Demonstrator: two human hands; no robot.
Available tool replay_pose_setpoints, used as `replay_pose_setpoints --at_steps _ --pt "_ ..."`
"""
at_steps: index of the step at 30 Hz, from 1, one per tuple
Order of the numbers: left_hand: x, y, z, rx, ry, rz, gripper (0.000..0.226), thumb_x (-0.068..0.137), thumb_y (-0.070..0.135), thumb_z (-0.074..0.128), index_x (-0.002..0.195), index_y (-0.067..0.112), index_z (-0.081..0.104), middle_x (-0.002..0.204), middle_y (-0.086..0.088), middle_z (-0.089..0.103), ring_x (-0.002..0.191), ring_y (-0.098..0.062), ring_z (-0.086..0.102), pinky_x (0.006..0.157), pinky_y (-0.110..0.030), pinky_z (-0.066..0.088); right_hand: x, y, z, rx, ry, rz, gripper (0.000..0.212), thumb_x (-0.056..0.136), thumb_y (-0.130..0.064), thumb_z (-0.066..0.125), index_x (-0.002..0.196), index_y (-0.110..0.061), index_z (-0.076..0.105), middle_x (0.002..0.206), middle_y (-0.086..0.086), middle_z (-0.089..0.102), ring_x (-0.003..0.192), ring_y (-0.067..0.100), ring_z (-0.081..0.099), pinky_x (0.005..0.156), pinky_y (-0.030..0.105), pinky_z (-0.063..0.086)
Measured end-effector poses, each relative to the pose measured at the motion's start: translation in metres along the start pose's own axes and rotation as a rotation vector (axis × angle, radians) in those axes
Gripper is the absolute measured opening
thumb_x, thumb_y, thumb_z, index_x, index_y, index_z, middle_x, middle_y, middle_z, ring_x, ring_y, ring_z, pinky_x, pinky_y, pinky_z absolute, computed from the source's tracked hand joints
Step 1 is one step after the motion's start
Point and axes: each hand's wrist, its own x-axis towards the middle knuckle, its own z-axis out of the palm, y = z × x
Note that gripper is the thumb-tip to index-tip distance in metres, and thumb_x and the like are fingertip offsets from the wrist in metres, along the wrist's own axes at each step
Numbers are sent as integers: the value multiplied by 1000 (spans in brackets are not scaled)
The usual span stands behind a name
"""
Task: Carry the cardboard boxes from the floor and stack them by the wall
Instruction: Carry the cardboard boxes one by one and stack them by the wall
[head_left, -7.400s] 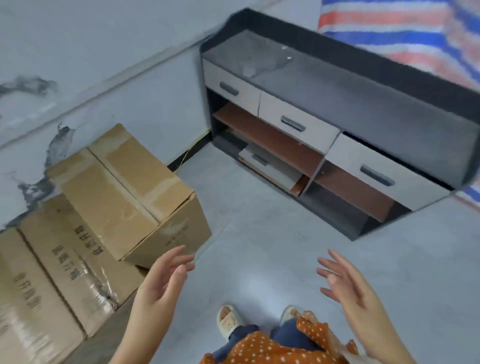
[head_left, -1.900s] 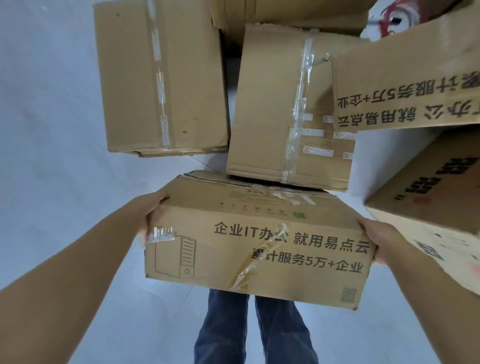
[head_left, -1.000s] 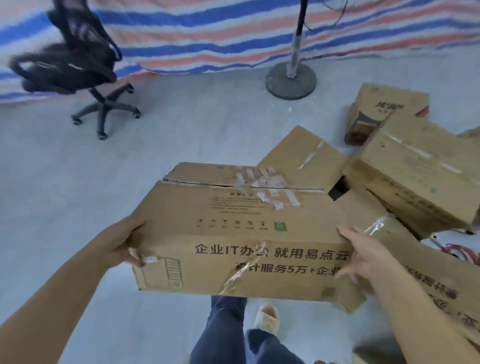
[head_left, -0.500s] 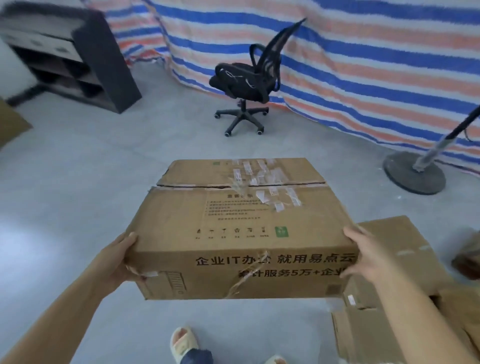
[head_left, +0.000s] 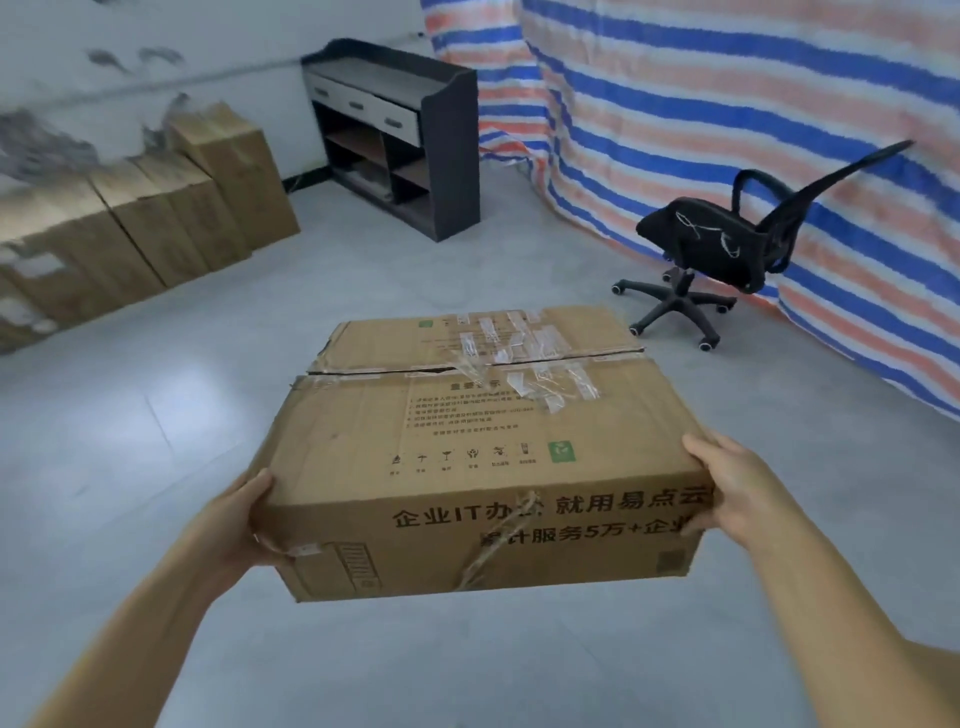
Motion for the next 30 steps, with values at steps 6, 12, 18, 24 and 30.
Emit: replay_pose_setpoints --at_steps 6,12,18,24,30 --pt "33 26 -94 -110 120 26 39 99 27 47 136 17 47 117 -5 58 96 -27 58 47 -54 54 16 -35 122 -80 -137 -32 19 99 -26 47 115 -28 57 94 6 66 83 32 61 60 62 51" --pt "50 32 -149 -199 238 0 39 99 27 47 136 16 47 121 -7 57 94 -28 57 53 -66 51 43 -63 216 -169 -268 -25 29 100 -26 45 128 -24 54 102 10 64 85 33 60 52 52 52" --pt "89 52 -178 -247 308 -28 31 100 29 47 130 21 49 103 -6 55 73 -23 44 55 -63 53 89 -89 298 -247 -362 -8 31 101 -26 44 131 -23 52 101 10 63 87 34 59 52 53 51" --pt "151 95 -183 -358 394 -45 24 100 26 48 122 19 51 108 -5 58 87 -29 57 47 -59 51 156 -136 387 -327 -455 -9 30 101 -26 43 130 -24 51 101 13 64 86 36 59 50 55 50" --pt "215 152 -192 -435 462 -43 23 100 26 47 122 19 52 107 -2 58 91 -25 58 53 -63 51 219 -199 483 -400 -531 -19 32 101 -26 42 132 -21 50 101 12 63 87 36 58 52 58 50"
